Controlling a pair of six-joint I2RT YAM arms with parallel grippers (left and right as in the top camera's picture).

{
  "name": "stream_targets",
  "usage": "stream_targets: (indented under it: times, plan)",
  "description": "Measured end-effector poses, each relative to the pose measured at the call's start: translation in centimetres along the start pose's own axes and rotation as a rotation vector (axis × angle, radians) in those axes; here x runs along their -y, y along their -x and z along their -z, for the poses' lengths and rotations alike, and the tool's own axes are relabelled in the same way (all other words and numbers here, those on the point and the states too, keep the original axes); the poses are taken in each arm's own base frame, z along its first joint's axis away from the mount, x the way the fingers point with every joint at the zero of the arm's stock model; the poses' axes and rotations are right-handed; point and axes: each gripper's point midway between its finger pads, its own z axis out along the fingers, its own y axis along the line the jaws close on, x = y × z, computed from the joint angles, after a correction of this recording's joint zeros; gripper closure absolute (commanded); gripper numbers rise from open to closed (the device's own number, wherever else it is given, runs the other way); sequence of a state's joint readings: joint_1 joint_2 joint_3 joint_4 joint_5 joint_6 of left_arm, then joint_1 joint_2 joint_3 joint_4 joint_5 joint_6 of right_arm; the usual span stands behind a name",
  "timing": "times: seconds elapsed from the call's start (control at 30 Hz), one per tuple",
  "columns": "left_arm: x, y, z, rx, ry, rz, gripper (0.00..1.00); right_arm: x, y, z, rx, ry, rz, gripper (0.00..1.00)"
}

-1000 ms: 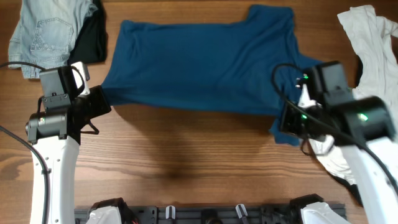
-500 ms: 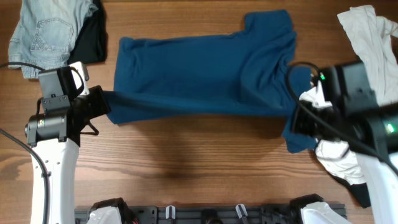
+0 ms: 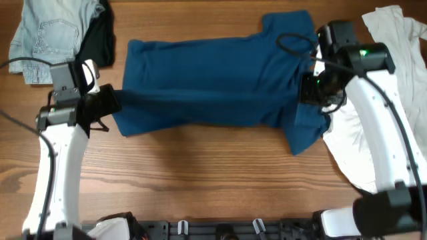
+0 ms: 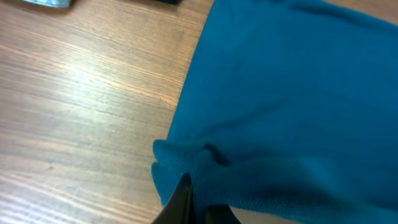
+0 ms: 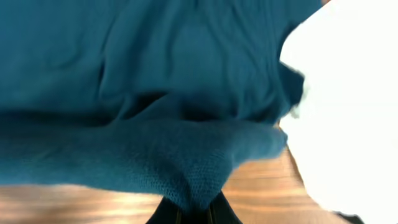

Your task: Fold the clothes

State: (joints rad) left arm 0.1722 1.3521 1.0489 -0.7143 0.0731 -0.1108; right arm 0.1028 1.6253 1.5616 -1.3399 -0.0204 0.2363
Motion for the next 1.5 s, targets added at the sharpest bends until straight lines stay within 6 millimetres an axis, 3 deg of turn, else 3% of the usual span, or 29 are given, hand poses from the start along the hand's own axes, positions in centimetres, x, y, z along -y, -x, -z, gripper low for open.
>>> stream_targets:
  times: [0.23,0.5,0.73,0.83,0.87,0.93,1.0,1.2,1.5]
  plan:
    - [-0.3,-0.3,-3.8,-0.058,0.009,0.005,0.96,1.3,3.8,-3.8,0.012,0.067,0.003,0.96]
    - [-0.8,-1.2,-8.3,-0.122,0.021,0.008,0.96,1.3,3.5,-8.8,-0.116,0.069,0.021,0.96]
    - [1.3,-1.9,-9.8,-0.139,-0.003,-0.043,0.96,1.6,4.0,-10.6,-0.129,0.067,0.013,0.95]
    - [2.5,-2.1,-9.8,-0.142,-0.018,-0.072,0.96,1.6,4.0,-10.6,-0.128,0.066,0.011,0.77]
    - [2.9,-2.3,-9.8,-0.144,-0.023,-0.082,0.96,1.6,4.0,-10.6,-0.129,0.066,0.017,0.65]
    - [3.4,-2.5,-9.8,-0.147,-0.03,-0.095,0.88,1.7,3.8,-10.5,-0.136,0.065,0.011,0.59]
    - [3.6,-2.7,-9.8,-0.156,-0.03,-0.096,0.55,1.7,3.6,-10.5,-0.147,0.064,0.016,0.58]
    - [3.0,-2.7,-9.8,-0.153,0.001,-0.1,0.17,1.8,3.0,-10.4,-0.172,0.06,0.003,0.58]
    - [3.2,-0.4,-10.0,-0.058,0.009,-0.098,0.09,1.9,2.3,-9.3,-0.185,0.056,-0.026,0.56]
